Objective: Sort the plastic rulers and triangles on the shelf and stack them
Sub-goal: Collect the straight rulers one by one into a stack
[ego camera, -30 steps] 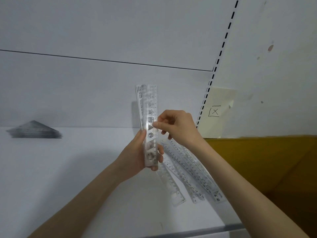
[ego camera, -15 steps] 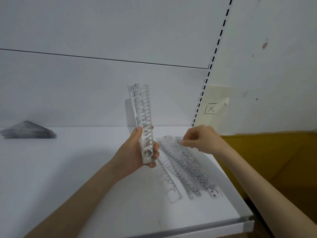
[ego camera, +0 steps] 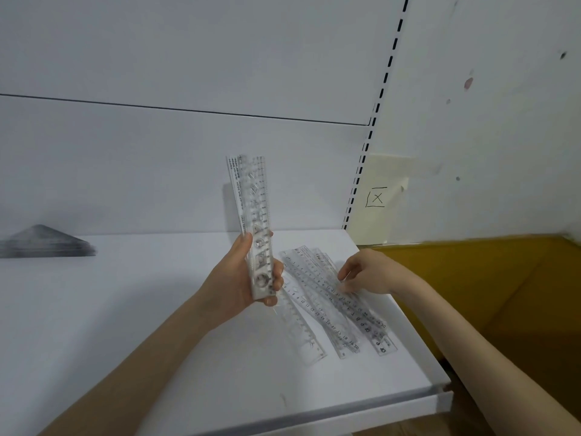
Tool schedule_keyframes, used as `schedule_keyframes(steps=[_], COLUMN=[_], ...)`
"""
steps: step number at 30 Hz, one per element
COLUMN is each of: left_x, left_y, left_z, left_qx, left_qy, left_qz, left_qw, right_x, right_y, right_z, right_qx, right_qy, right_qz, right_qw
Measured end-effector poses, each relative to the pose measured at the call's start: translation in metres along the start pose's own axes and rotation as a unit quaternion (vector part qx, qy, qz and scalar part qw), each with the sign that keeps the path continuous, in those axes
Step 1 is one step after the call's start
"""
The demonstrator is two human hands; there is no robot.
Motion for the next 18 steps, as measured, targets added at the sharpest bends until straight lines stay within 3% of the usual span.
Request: schedule_keyframes(steps=[7, 11, 13, 16, 18], left_x=[-0.002, -0.001, 0.000, 0.000, 0.000], left_y=[0.001, 0.002, 0.002, 0.002, 0.002], left_z=[0.000, 0.002, 0.002, 0.002, 0.002], left_qx=[0.008, 0.017, 0.016, 0.013, 0.015], left_qy=[-0.013, -0.025, -0.025, -0.023, -0.020], left_qz=[0.008, 0.024, 0.027, 0.031, 0.033], left_qw=[1.000, 0.999, 0.999, 0.999, 0.999], right_x=[-0.007, -0.012, -0.010, -0.001, 0.005], right_y=[0.008, 0.012, 0.013, 0.011, 0.009], right_z=[-0.005, -0.011, -0.015, -0.022, -0.022], right_qx=[-0.006, 0.003, 0.014, 0.046, 0.045], right_qy=[-0.009, -0.002, 0.022, 0.043, 0.055], right_qz=[0.061, 0.166, 0.254, 0.411, 0.429], right_qw=[0.998, 0.986, 0.967, 0.909, 0.901])
Point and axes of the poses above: each hand's wrist, its own z-axis towards the middle knuckle, its own y-axis out of the back of the hand, x = y × z, the point moved 1 cm from there along z, towards the middle knuckle, and after that the axes turned 14 degrees about -z, right-handed, at the moved point
